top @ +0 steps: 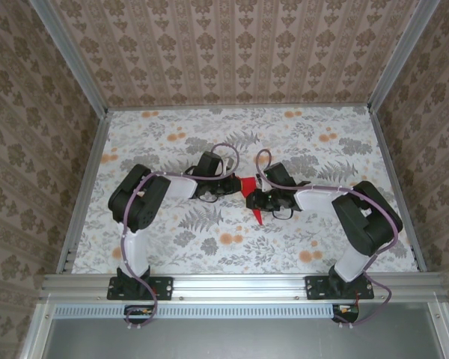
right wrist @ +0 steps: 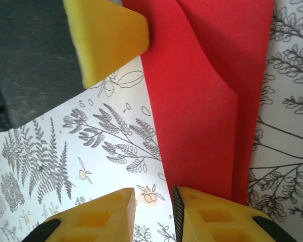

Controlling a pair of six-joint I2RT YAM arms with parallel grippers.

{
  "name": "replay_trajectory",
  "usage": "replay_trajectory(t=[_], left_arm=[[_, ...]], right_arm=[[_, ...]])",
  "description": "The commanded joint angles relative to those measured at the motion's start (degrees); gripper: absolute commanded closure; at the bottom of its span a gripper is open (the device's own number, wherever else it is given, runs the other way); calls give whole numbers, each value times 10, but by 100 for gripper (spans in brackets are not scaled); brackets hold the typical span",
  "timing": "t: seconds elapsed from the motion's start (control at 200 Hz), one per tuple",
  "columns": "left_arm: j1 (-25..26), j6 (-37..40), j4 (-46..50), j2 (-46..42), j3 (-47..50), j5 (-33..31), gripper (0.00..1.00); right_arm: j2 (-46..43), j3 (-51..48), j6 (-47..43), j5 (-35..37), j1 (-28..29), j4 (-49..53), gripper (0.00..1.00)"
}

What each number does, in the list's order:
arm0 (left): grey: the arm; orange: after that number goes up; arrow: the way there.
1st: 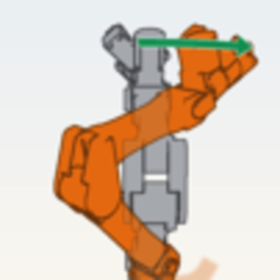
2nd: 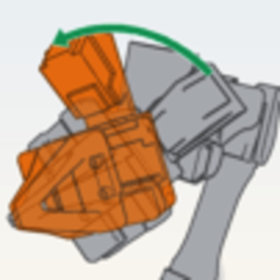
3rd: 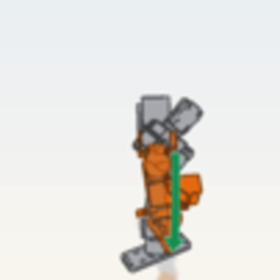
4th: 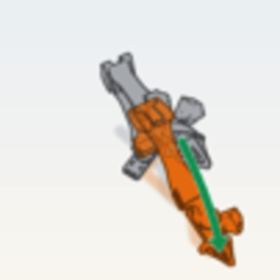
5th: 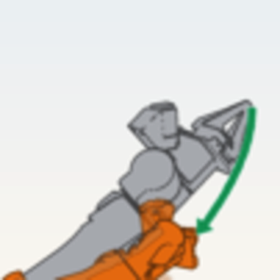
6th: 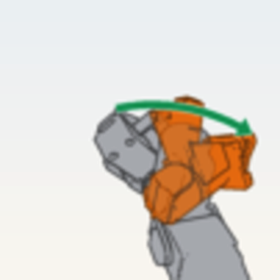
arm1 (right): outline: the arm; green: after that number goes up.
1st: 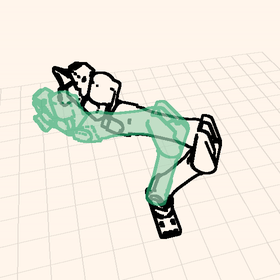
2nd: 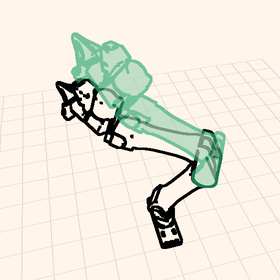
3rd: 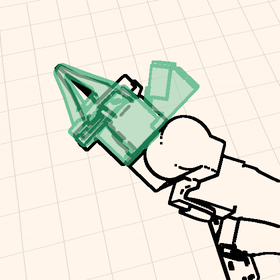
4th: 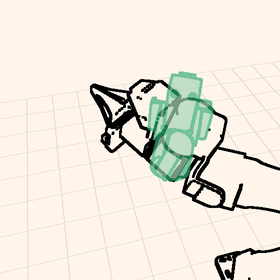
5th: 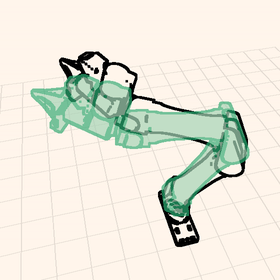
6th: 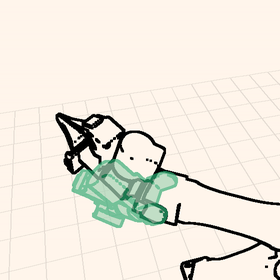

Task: Fold a paper plane with a square sheet of paper (pick it up from the middle)
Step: Fold the wing for the fifth time at the center of the table.

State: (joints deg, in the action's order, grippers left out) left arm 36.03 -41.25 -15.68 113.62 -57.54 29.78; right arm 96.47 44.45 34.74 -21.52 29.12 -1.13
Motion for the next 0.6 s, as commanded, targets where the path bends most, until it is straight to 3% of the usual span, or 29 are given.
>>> replay_trajectory(t=[0.0,0.215,0.59], left_arm=[[-1,28,38,-12,-10,5,89],[-1,27,-14,-49,12,34,83],[31,12,-58,-35,32,37,84]], right_arm=[[9,-17,21,18,-10,-14,73],[15,-48,58,4,-25,-44,75],[51,-77,134,-42,-45,-106,82]])
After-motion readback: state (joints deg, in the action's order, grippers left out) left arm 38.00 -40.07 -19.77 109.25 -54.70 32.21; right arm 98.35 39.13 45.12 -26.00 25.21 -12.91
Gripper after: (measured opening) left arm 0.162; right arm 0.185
